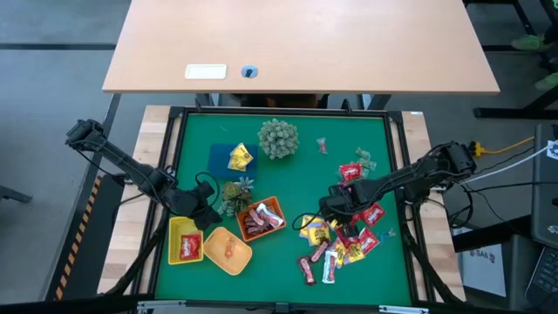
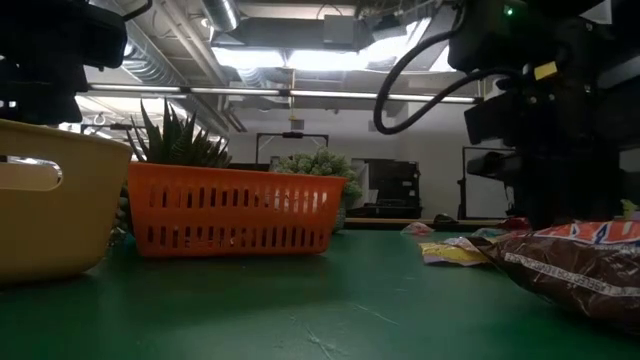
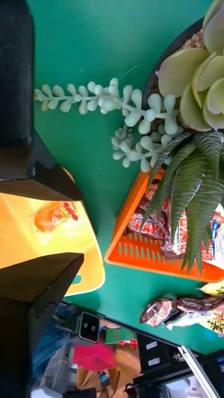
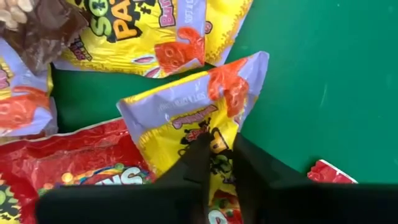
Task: Sort candy
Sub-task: Put the yellow candy into the blue bin, then put the red gummy into the light orange bin
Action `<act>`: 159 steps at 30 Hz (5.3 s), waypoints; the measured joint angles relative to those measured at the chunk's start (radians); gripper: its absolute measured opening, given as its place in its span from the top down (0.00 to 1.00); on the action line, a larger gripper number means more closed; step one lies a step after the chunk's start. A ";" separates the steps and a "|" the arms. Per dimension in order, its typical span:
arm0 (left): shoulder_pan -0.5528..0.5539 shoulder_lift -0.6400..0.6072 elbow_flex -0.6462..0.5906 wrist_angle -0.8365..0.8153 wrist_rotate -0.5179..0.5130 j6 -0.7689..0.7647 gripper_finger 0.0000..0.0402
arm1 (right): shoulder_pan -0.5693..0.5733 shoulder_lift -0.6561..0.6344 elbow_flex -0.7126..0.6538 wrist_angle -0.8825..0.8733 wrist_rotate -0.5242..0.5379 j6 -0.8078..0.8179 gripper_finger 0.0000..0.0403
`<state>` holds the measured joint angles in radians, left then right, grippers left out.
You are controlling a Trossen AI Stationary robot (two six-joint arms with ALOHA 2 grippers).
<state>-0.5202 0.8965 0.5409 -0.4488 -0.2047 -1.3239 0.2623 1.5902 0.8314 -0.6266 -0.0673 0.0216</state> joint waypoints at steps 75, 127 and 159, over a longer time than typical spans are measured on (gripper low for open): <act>0.018 0.000 0.000 0.578 -0.492 0.916 0.67 | -0.389 0.490 0.585 1.033 0.129 -0.542 0.54; 0.018 0.000 0.000 0.570 -0.489 0.908 0.67 | -0.640 -0.104 0.141 0.130 0.353 0.165 0.55; 0.018 0.000 0.000 0.570 -0.489 0.908 0.67 | -0.642 0.136 0.077 0.292 0.502 0.401 0.55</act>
<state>-0.5025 0.8967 0.5411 0.1215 -0.6937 -0.4160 -0.3801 1.7260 0.9089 -0.3344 0.4351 0.4221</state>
